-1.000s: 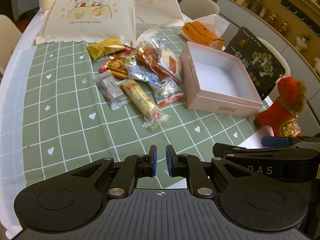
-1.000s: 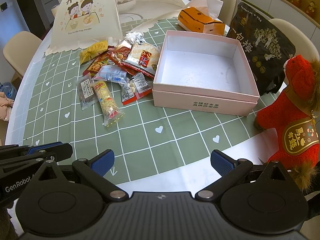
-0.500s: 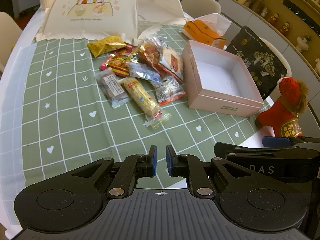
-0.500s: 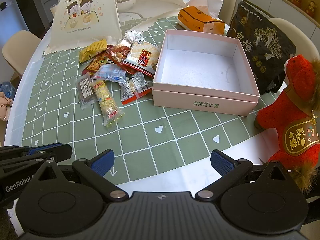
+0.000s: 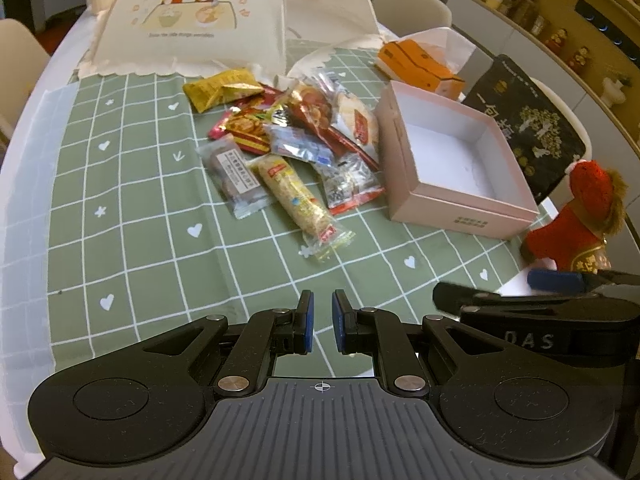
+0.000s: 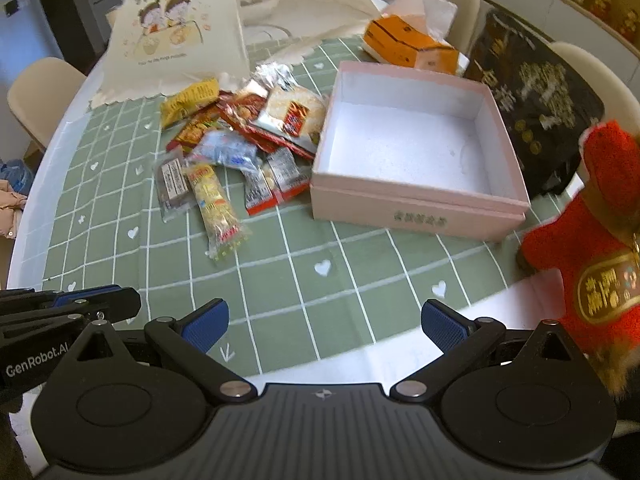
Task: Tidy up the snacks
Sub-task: 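Grasp the yellow-wrapped bar with the left gripper and lift it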
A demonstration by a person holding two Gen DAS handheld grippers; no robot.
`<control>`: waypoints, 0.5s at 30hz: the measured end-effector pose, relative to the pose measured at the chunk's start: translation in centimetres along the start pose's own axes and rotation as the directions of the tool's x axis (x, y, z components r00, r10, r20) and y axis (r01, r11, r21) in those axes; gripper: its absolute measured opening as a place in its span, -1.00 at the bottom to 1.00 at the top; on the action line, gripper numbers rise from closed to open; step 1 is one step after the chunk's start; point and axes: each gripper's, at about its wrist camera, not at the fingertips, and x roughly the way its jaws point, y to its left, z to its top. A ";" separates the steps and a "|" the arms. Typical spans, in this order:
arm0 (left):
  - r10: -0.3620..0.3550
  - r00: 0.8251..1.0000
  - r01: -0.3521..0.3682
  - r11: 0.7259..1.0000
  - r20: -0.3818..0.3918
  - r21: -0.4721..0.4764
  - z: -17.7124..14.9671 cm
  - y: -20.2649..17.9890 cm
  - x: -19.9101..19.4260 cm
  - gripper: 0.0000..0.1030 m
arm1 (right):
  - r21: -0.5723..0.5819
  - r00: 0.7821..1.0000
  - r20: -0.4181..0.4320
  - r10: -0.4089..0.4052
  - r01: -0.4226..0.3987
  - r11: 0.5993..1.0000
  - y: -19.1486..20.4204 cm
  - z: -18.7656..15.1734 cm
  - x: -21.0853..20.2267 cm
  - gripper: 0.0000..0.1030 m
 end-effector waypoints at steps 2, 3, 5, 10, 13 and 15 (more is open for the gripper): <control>0.014 1.000 -0.014 1.000 -0.002 -0.010 0.2 0.3 0.5 -0.74 | -0.034 0.998 0.053 0.021 -0.019 0.999 0.1 0.4 0.0 1.00; 0.017 1.000 -0.017 1.000 0.002 -0.020 0.3 0.6 0.9 -0.74 | -0.058 0.997 0.073 0.025 -0.021 0.998 0.2 0.6 0.2 1.00; 0.002 0.999 -0.001 0.999 0.032 -0.050 0.4 1.5 1.8 -0.72 | -0.116 0.997 0.077 0.021 -0.012 0.993 0.5 1.0 1.2 1.00; -0.057 0.998 0.060 0.990 0.026 -0.130 1.7 3.3 5.2 -0.69 | -0.116 0.994 -0.012 0.109 -0.109 0.987 -0.6 1.4 3.9 1.00; -0.106 0.994 0.106 0.972 0.009 -0.211 2.9 4.1 7.1 -0.69 | -0.126 0.987 -0.029 0.158 -0.160 0.979 -1.1 1.0 4.6 1.00; -0.068 0.998 0.069 0.969 0.013 -0.239 3.8 4.0 7.9 -0.69 | -0.160 0.987 -0.029 0.156 -0.159 0.974 -1.3 0.9 4.9 0.99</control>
